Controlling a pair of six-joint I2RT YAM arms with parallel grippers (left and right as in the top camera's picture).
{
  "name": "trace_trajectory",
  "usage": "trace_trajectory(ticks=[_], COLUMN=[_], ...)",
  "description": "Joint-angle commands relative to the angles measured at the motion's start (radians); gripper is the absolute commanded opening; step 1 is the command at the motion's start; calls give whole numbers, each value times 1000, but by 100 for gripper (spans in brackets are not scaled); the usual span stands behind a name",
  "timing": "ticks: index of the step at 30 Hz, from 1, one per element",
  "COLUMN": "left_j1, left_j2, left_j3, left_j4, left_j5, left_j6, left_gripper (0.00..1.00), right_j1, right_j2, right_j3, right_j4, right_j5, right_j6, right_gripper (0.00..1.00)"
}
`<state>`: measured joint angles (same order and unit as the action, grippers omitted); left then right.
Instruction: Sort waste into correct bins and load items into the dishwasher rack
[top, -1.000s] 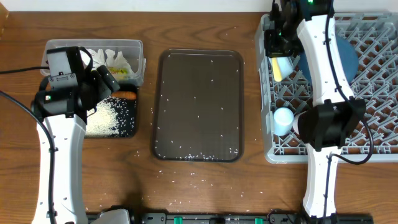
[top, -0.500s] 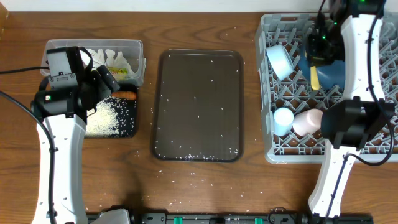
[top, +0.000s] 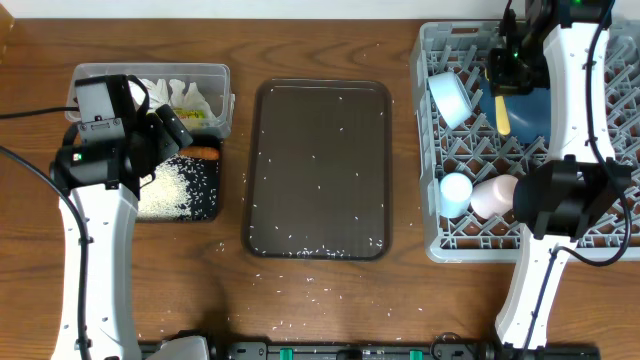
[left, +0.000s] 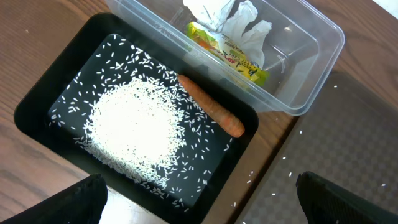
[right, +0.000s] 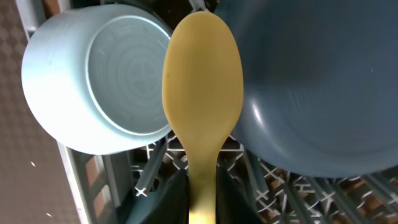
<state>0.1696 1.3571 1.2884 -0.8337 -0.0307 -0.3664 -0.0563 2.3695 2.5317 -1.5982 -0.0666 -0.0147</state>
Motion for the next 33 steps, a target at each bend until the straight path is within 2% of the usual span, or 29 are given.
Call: trace_trajectory(ticks=[1, 7, 15, 23, 28, 30, 32, 33], left_j1=[4, 4, 4, 4, 4, 4, 4, 4], left_j2=[-4, -4, -4, -4, -4, -4, -4, -4], left_j3=[-8, -8, -8, -8, -8, -8, -8, -8], left_j4=[-3, -3, -3, -3, -3, -3, -3, -3], left_j5=[-15, -15, -15, -15, -15, -15, -15, -15], left_j6=[-2, -2, -2, -2, -2, -2, -2, -2], left_gripper=[99, 99, 99, 99, 99, 99, 100, 99], right_j1=[20, 28, 35, 51, 97, 125, 154, 166], right_j2=[-18, -18, -18, -32, -133, -201, -264, -287], right_j3=[-2, -2, -2, -2, -1, -1, -2, -2], right_j4=[2, 25, 27, -10, -69, -88, -98, -93], right_j5=[-1, -2, -1, -48, -108, -107, -107, -106], right_j6=[-29, -35, -35, -36, -34, 8, 118, 154], right_gripper=[13, 12, 63, 69, 72, 79, 99, 99])
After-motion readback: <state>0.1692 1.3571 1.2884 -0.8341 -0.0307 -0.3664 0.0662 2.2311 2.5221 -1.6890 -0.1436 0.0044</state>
